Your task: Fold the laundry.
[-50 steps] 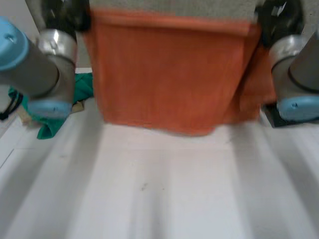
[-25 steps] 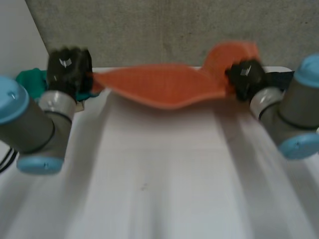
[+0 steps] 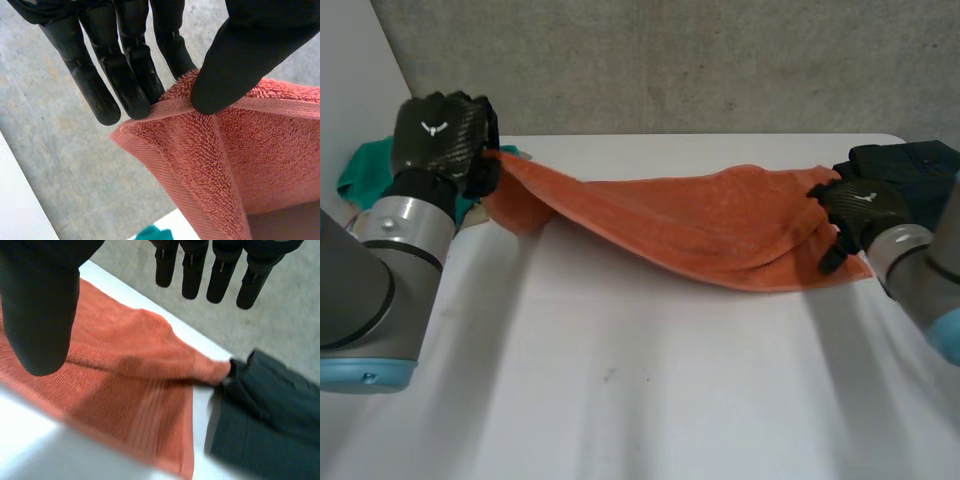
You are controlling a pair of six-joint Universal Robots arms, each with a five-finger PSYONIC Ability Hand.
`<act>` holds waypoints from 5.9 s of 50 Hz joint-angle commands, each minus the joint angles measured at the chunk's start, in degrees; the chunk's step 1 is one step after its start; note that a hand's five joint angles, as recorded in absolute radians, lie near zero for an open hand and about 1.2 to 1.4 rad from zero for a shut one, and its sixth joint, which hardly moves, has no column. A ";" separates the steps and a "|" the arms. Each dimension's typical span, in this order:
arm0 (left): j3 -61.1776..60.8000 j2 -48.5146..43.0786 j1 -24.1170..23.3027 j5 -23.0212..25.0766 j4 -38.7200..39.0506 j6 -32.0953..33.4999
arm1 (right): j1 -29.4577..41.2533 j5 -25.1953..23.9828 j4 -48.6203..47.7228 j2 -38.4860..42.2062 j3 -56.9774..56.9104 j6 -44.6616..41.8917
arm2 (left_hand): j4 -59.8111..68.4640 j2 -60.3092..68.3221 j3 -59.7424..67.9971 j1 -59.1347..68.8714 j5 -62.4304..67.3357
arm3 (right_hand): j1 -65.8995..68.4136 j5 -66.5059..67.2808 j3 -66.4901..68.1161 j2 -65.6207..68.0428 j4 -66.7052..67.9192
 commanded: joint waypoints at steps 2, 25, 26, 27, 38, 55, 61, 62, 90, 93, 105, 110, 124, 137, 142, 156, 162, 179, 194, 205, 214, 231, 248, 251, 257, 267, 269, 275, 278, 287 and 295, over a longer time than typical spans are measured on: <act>2.08 0.87 -0.81 -0.01 -0.07 0.04 | -2.80 -2.55 7.19 2.78 -1.38 -3.19 | 11.16 11.26 11.50 15.14 13.17 | 9.12 8.41 8.83 8.99 8.84; 23.35 -1.06 -9.17 -0.45 -11.14 -0.22 | 3.95 -0.72 -0.01 12.10 -2.09 20.52 | 11.16 11.26 11.50 15.14 13.17 | 5.59 4.88 5.30 5.46 5.31; 24.75 -1.23 -9.86 -0.45 -11.93 -0.31 | 4.74 0.07 -0.71 12.10 -2.09 21.23 | 11.16 11.26 11.50 15.14 13.17 | 5.43 4.71 5.14 5.29 5.14; 25.46 -1.32 -10.22 -0.45 -12.37 -0.31 | 5.36 0.95 -1.42 12.10 -2.09 22.10 | 11.16 11.26 11.50 15.14 13.17 | 5.09 4.38 4.80 4.96 4.81; 31.44 -0.80 -14.97 -0.97 -17.12 -0.66 | 10.90 13.17 -7.22 15.17 -6.12 35.03 | 11.16 11.26 11.50 15.14 13.17 | 5.42 4.71 5.14 5.29 5.14; 34.78 2.19 -16.46 -3.35 -17.65 -0.66 | 11.69 16.43 -8.62 20.98 -13.07 35.30 | 11.16 11.26 11.50 15.14 13.17 | 12.96 12.25 12.67 12.83 12.68; 35.14 5.44 -15.85 -5.81 -17.73 -0.75 | 9.68 15.82 -9.77 20.63 -13.69 34.16 | 11.16 11.26 11.50 15.14 13.17 | 39.84 39.13 39.55 39.71 39.55; 35.22 5.71 -15.76 -5.90 -17.73 -0.75 | 7.58 15.55 -9.34 20.72 -13.86 32.94 | 11.16 11.26 11.50 15.14 13.17 | 51.40 50.69 51.11 51.26 51.11; 25.29 3.34 -6.80 -5.28 -20.99 -0.75 | 2.20 -1.94 13.25 0.42 -4.03 2.69 | 11.16 11.26 11.50 15.14 13.17 | 5.61 4.90 5.32 5.47 5.32; 25.29 2.81 -6.62 -5.28 -20.99 -0.75 | 3.08 -3.25 12.91 0.24 1.85 1.99 | 11.16 11.26 11.50 15.14 13.17 | 5.25 4.54 4.96 5.12 4.97; 24.24 2.46 -6.27 -5.11 -20.90 -2.95 | 7.91 -5.81 -1.95 2.52 9.43 -3.54 | 11.16 11.26 11.50 15.14 13.17 | 16.68 15.97 16.40 16.55 16.40; 22.92 2.46 -5.74 -5.11 -20.55 -3.12 | 8.00 -5.89 -3.70 5.85 7.33 -8.90 | 11.16 11.26 11.50 15.14 13.17 | 20.72 20.01 20.43 20.59 20.44; 22.04 2.19 -5.57 -5.02 -20.28 -3.12 | 8.00 -4.40 -6.17 12.01 2.14 -10.23 | 11.16 11.26 11.50 15.14 13.17 | 26.11 25.40 25.82 25.98 25.83; 22.22 2.02 -5.57 -5.02 -20.28 -3.12 | 8.00 -4.14 -6.35 15.79 -4.98 -10.14 | 11.16 11.26 11.50 15.14 13.17 | 29.14 28.43 28.85 29.01 28.86; 22.04 2.10 -5.57 -5.02 -20.28 -3.12 | 8.09 -4.14 -6.26 17.29 -7.79 -10.06 | 11.16 11.26 11.50 15.14 13.17 | 29.14 28.43 28.85 29.01 28.86; 21.69 2.02 -4.69 -5.02 -20.54 -2.95 | 7.56 -4.40 -6.17 14.84 -13.16 -9.88 | 11.16 11.26 11.50 15.14 13.17 | 60.87 60.16 60.59 60.74 60.59; 20.81 3.07 -0.91 -4.93 -22.04 -2.51 | 6.34 -4.66 2.77 -1.32 -11.14 -11.19 | 11.16 11.26 11.50 15.14 13.17 | 60.87 60.16 60.59 60.74 60.59; 12.91 5.71 12.80 11.85 -35.22 16.29 | -8.35 -6.07 30.21 -21.22 -18.26 -22.45 | 11.16 11.26 11.50 15.14 13.17 | 60.87 60.16 60.59 60.74 60.59; 33.86 -19.58 8.07 11.68 -17.87 26.33 | -1.58 4.56 21.45 6.82 -38.10 -17.19 | 11.16 11.26 11.50 15.14 13.17 | 60.87 60.16 60.59 60.74 60.59; 50.96 -25.05 8.41 -0.43 11.36 14.63 | -0.79 10.63 -21.19 7.53 -42.34 -1.18 | 11.16 11.26 11.50 15.14 13.17 | 60.87 60.16 60.59 60.74 60.59; 40.25 -24.61 8.23 -0.98 7.31 14.10 | -0.88 8.09 -18.65 8.59 -36.81 -1.18 | 11.16 11.26 11.50 15.14 13.17 | 60.87 60.16 60.59 60.74 60.59; 7.30 -19.09 7.97 6.84 4.68 15.86 | -1.40 0.52 3.31 12.19 -17.83 -8.99 | 11.16 11.26 11.50 15.14 13.17 | 60.87 60.16 60.59 60.74 60.59; -19.09 11.15 15.52 8.16 -38.63 45.73 | -12.91 0.26 28.72 -11.79 5.64 -37.20 | 11.16 11.26 11.50 15.14 13.17 | 60.87 60.16 60.59 60.74 60.59; -19.71 13.53 17.46 11.76 -39.71 48.55 | -13.97 0.43 29.07 -15.49 8.89 -41.86 | 11.16 11.26 11.50 15.14 13.17 | 60.87 60.16 60.59 60.74 60.59; -17.69 12.05 19.75 18.52 -33.58 48.29 | -13.89 0.35 27.15 -16.37 11.63 -42.67 | 11.16 11.26 11.50 15.14 13.17 | 60.87 60.16 60.59 60.74 60.59; -9.79 -5.34 14.83 18.36 -14.68 48.20 | -10.82 0.26 15.37 -3.02 5.04 -34.41 | 11.16 11.26 11.50 15.14 13.17 | 60.87 60.16 60.59 60.74 60.59; -7.94 -7.64 14.48 17.49 -12.47 47.85 | -8.10 0.78 14.23 -0.74 1.63 -31.78 | 11.16 11.26 11.50 15.14 13.17 | 60.87 60.16 60.59 60.74 60.59; 2.51 -16.43 12.19 14.32 -4.65 44.69 | -4.39 3.95 5.88 4.36 -6.03 -27.55 | 11.16 11.26 11.50 15.14 13.17 | 60.87 60.16 60.59 60.74 60.59; 11.64 -20.30 11.31 12.57 -0.52 42.50 | -2.38 4.83 -0.51 5.77 -13.12 -25.54 | 11.16 11.26 11.50 15.14 13.17 | 60.87 60.16 60.59 60.74 60.59; 44.77 -24.44 9.72 -0.61 8.45 26.71 | -0.52 10.36 -21.62 5.43 -29.94 -13.66 | 11.16 11.26 11.50 15.14 13.17 | 60.87 60.16 60.59 60.74 60.59; 42.98 -24.17 11.05 -1.86 4.25 21.22 | 0.00 10.45 -22.70 5.25 -29.60 -12.95 | 11.16 11.26 11.50 15.14 13.17 | 60.87 60.16 60.59 60.74 60.59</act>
